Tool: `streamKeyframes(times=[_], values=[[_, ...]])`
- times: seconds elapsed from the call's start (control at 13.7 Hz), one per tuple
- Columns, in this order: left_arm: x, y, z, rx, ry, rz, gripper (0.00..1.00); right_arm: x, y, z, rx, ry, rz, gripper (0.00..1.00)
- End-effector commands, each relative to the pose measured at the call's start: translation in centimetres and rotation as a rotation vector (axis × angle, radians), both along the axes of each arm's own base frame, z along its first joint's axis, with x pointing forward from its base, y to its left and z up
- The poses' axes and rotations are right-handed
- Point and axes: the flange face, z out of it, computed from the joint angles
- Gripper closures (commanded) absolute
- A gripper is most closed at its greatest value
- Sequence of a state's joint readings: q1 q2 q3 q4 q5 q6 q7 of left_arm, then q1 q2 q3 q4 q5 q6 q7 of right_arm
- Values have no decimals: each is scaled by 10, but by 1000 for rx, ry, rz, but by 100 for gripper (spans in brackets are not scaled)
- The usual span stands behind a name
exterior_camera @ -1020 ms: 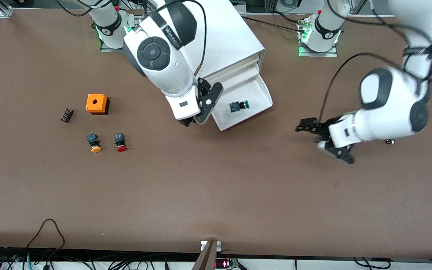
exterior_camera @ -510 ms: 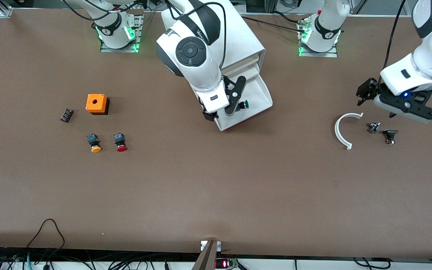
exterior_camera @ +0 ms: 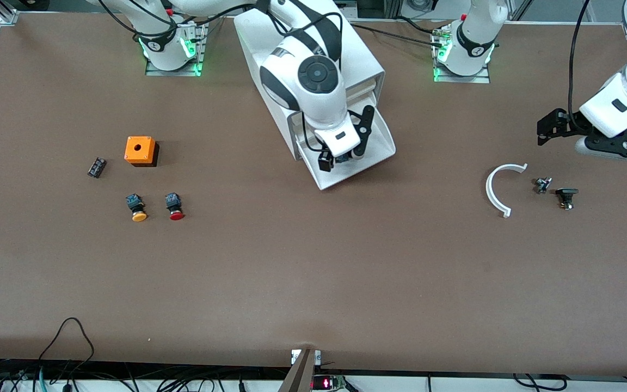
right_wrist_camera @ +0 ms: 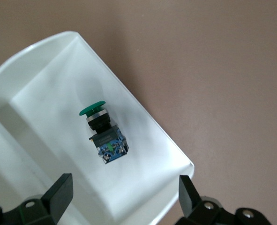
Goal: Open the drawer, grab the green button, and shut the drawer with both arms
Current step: 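Reach the right gripper into the drawer while the left gripper withdraws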
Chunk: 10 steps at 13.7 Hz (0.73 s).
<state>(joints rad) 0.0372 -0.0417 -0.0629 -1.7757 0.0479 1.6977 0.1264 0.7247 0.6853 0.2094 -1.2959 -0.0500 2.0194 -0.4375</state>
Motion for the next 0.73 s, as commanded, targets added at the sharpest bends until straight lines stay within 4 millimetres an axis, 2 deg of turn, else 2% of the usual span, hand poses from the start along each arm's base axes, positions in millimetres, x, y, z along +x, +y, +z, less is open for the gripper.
streamKeyframes(times=[0.0, 0.15, 0.22, 0.44, 0.66], values=[[3, 10, 3, 34, -7, 18, 0, -3, 12, -17, -16, -24, 58, 0], [42, 2, 20, 28, -51, -3, 0, -10, 18, -29, -26, -16, 117, 0], [46, 5, 12, 25, -1, 16, 0, -11, 18, -32, -29, -14, 131, 0], [32, 7, 16, 27, 32, 49, 0, -20, 25, -47, -40, -4, 178, 0], [11, 6, 10, 22, 46, 61, 0, -25, 30, -49, -49, -23, 204, 0]])
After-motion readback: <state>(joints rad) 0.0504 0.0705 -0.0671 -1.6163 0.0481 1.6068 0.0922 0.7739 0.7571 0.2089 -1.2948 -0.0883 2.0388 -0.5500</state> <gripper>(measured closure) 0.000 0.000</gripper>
